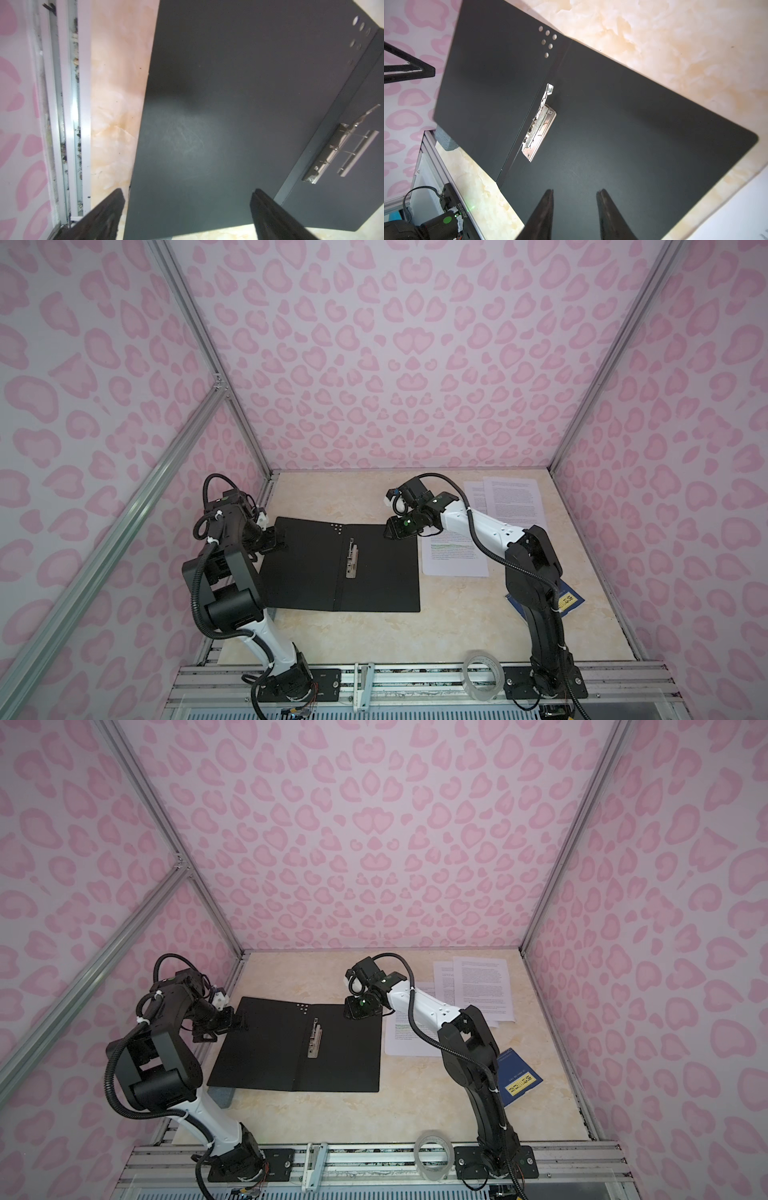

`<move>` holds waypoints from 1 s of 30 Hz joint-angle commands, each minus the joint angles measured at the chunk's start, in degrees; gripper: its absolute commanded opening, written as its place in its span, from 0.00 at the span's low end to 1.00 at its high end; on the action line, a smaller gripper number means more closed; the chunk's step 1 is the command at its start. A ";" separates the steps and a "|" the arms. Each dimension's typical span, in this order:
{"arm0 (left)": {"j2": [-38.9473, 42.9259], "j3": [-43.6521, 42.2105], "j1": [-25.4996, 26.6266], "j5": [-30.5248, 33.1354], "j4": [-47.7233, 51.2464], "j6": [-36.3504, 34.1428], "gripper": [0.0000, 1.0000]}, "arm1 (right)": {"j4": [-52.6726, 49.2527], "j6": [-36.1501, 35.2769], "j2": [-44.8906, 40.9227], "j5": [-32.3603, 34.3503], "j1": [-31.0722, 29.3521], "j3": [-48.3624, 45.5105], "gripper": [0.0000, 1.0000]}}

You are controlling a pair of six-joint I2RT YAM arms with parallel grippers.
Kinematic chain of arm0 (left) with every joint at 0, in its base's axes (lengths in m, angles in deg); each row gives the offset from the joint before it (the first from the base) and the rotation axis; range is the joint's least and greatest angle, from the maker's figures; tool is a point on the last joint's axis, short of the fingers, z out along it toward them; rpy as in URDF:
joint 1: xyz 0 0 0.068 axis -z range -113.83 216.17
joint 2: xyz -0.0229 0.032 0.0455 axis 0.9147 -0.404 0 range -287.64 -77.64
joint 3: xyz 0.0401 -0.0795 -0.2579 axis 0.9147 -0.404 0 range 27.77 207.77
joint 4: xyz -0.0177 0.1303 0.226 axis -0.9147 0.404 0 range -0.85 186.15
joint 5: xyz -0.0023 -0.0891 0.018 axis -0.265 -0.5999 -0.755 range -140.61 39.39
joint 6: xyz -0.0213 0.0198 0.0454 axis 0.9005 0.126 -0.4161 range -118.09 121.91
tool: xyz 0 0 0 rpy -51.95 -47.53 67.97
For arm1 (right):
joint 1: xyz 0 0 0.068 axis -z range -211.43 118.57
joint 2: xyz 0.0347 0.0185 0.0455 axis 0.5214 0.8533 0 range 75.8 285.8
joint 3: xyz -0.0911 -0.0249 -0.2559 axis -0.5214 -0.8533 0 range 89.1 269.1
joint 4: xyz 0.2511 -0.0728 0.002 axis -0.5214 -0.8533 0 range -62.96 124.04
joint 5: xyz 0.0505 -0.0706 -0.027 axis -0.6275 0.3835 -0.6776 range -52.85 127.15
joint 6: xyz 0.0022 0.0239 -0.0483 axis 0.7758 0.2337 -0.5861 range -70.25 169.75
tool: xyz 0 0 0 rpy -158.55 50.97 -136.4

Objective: Put the files into the folder
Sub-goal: 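Lower the folder cover flat with the left gripper while the right moves toward the sheets, then lower the right gripper onto the top printed sheet's edge and grasp it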

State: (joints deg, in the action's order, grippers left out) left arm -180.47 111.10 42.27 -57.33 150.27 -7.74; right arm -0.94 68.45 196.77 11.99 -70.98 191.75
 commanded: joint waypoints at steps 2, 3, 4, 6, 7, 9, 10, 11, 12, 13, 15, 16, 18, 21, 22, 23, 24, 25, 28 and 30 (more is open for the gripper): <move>1.61 1.92 0.00 1.82 0.11 -0.87 0.98 | -4.08 -1.54 -0.71 6.15 0.80 0.87 0.42; 1.95 2.63 0.04 1.96 0.37 -0.93 0.98 | -5.49 -1.87 -1.10 8.72 1.17 1.13 0.42; 2.45 3.31 0.02 1.97 0.56 -0.91 0.98 | -6.64 -2.40 -1.61 10.80 1.36 1.23 0.40; 3.42 4.50 0.00 1.84 1.00 -1.13 0.98 | -7.92 -3.18 -2.88 12.80 2.16 0.91 0.40; 3.95 5.17 0.01 1.95 1.32 -1.12 0.98 | -8.52 -3.31 -3.75 14.27 2.67 0.50 0.40; 5.18 6.19 0.01 1.21 1.67 -1.42 0.98 | -9.39 -3.32 -5.68 18.22 3.72 -0.65 0.41; 5.71 6.54 0.06 0.80 1.87 -1.41 0.98 | -9.49 -3.26 -6.50 19.53 4.22 -1.47 0.42; 6.32 6.96 0.05 -0.01 2.13 -1.42 0.98 | -9.49 -3.23 -7.40 20.77 4.77 -2.64 0.42; 6.85 7.38 0.06 -1.02 2.60 -1.62 0.98 | -9.80 -3.47 -8.19 21.77 5.19 -3.73 0.42; 7.38 7.77 0.23 -2.09 3.06 -1.87 0.98 | -10.21 -3.58 -8.86 23.03 5.59 -4.92 0.42; 8.48 8.46 0.83 -4.44 4.05 -2.87 0.98 | -10.93 -3.75 -10.18 26.87 5.96 -7.25 0.42; 9.29 8.60 1.50 -5.34 4.41 -3.56 0.98 | -10.90 -3.84 -11.01 27.42 6.23 -8.49 0.42; 10.84 8.53 3.67 -6.00 4.75 -4.63 0.98 | -10.49 -3.69 -12.50 25.84 6.31 -11.11 0.43; 13.34 7.93 8.22 -5.75 4.93 -5.39 0.98 | -8.94 -2.93 -14.96 23.07 5.18 -15.16 0.44; 13.95 7.75 9.46 -6.03 4.88 -5.17 0.98 | -8.81 -2.73 -15.69 23.10 4.53 -16.09 0.44; 14.57 7.73 10.84 -6.51 4.88 -4.93 0.98 | -8.71 -2.62 -16.50 23.60 3.40 -16.97 0.45; 14.96 7.81 12.33 -6.72 4.88 -4.70 0.98 | -8.75 -2.64 -17.16 24.16 2.19 -17.04 0.45; 15.17 8.05 13.82 -6.73 4.88 -4.38 0.98 | -8.78 -2.55 -17.57 24.74 1.11 -19.03 0.46; 14.74 9.37 17.44 -6.64 5.06 -3.44 0.98 | -9.26 -0.18 -17.87 27.36 -1.60 -20.59 0.47; 14.09 10.28 19.12 -6.88 5.15 -2.79 0.98 | -8.35 0.75 -17.74 28.50 -3.62 -21.90 0.48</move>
State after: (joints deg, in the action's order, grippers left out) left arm -165.85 120.06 59.82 -63.06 154.27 -11.56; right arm -9.64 66.88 178.82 37.12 -73.05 171.16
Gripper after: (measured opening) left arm 0.981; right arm 0.478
